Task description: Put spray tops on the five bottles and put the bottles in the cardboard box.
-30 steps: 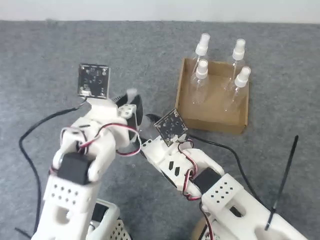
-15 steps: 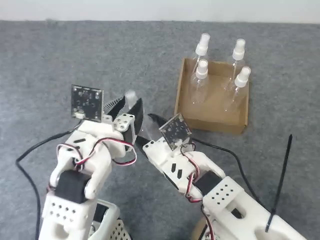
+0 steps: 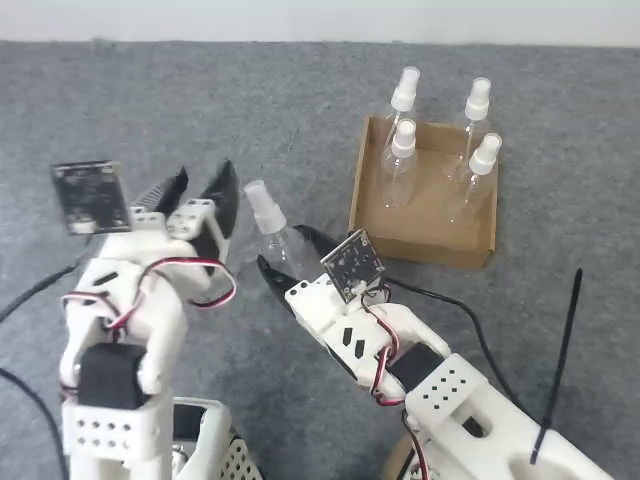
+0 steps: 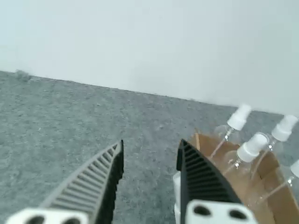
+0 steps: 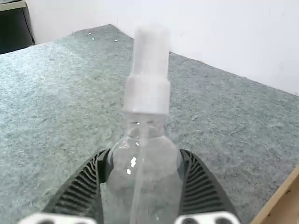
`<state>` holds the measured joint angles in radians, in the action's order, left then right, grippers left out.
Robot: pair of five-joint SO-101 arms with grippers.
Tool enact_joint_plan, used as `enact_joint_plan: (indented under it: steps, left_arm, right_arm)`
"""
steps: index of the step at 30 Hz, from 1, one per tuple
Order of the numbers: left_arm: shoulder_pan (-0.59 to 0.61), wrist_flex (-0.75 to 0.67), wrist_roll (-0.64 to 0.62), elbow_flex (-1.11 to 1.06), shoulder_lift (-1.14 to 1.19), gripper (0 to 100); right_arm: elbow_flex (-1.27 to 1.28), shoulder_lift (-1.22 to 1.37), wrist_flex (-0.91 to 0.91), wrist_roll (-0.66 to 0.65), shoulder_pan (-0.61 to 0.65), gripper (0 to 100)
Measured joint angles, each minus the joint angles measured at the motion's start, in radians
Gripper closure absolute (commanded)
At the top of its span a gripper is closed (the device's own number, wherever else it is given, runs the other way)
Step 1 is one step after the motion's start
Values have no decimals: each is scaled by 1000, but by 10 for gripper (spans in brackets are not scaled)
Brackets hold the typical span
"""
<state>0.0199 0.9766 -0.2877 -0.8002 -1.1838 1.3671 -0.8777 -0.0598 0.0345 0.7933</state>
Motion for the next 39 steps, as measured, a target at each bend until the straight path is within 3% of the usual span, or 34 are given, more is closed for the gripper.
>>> enact_joint_plan:
  steps: [13, 18, 28, 39]
  left_arm:
    - [-66, -78, 38, -18, 186, 829]
    - [-72, -32, 40, -21, 164, 829]
    - [-203, -3, 92, -100, 52, 830]
    - [-104, -3, 80, -104, -25, 826]
  right_arm:
    - [0, 0, 0, 0, 0, 992]
    - [2, 0, 0, 0, 0, 992]
    - [0, 0, -2, 0, -5, 992]
    - [0, 0, -3, 0, -18, 992]
